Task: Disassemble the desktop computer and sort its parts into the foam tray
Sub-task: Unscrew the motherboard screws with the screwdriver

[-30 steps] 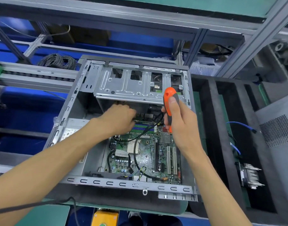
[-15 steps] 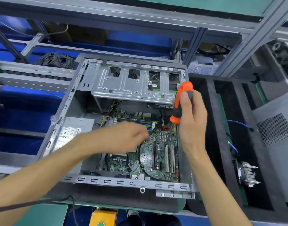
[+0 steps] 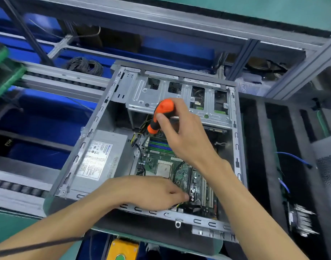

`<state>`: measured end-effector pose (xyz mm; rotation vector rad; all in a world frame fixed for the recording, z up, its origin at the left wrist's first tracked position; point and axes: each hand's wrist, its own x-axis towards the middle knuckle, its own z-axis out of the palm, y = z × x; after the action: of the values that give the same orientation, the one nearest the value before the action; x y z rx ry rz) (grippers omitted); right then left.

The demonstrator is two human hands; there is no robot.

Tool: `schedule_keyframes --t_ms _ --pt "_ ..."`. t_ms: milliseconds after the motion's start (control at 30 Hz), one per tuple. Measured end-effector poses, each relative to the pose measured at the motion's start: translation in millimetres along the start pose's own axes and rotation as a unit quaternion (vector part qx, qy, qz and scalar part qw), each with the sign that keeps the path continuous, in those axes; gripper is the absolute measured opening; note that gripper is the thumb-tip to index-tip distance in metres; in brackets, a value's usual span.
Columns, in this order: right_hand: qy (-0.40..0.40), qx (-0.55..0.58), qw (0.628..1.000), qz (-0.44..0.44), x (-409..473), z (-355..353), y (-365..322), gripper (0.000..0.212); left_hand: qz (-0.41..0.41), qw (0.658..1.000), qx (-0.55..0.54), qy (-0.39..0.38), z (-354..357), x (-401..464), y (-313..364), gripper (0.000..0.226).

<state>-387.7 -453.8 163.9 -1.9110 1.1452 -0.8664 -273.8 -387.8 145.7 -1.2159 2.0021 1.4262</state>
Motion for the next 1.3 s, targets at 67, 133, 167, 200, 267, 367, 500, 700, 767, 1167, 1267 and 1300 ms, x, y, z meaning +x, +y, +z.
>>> schedule_keyframes --t_ms 67,133,167,200,267,367,500,700,767,1167,1267,1300 --pt "-0.041 -0.034 0.999 0.001 8 8 4 0.024 0.004 1.000 -0.013 -0.001 -3 1 -3 0.055" --pt "-0.064 -0.052 0.997 0.001 13 14 5 0.025 0.011 0.999 -0.037 0.005 -4 0 -5 0.050" --pt "-0.071 -0.059 0.996 0.002 15 15 6 0.026 0.014 0.999 -0.045 0.008 -4 -1 -6 0.049" --pt "-0.074 -0.063 0.995 0.004 16 17 6 0.026 0.016 0.999 -0.048 0.010 -4 -1 -7 0.047" --pt "-0.076 -0.065 0.995 0.010 18 17 7 0.027 0.017 0.999 -0.047 0.016 -4 -1 -8 0.045" --pt "-0.067 -0.050 0.997 0.007 18 15 8 0.023 0.016 0.999 -0.044 0.027 -4 0 -9 0.044" --pt "-0.063 -0.054 0.997 0.002 20 13 8 0.022 0.011 0.999 -0.036 0.033 -3 1 -10 0.045" --pt "-0.071 -0.071 0.995 -0.010 19 16 14 0.023 0.012 0.999 -0.023 0.031 -3 2 -9 0.046" --pt "-0.073 -0.089 0.993 -0.027 20 19 11 0.027 0.016 0.999 -0.020 0.039 -2 3 -8 0.045" --pt "-0.100 -0.085 0.991 -0.019 39 11 -3 0.037 0.035 0.911 0.010 0.412 -50 -73 -24 0.035" --pt "-0.097 -0.026 0.995 -0.006 36 11 -1 0.034 0.008 0.837 0.046 0.545 -81 -86 -29 0.036" --pt "-0.095 -0.008 0.995 -0.003 34 13 0 0.031 0.007 0.847 0.067 0.527 -87 -84 -28 0.042"
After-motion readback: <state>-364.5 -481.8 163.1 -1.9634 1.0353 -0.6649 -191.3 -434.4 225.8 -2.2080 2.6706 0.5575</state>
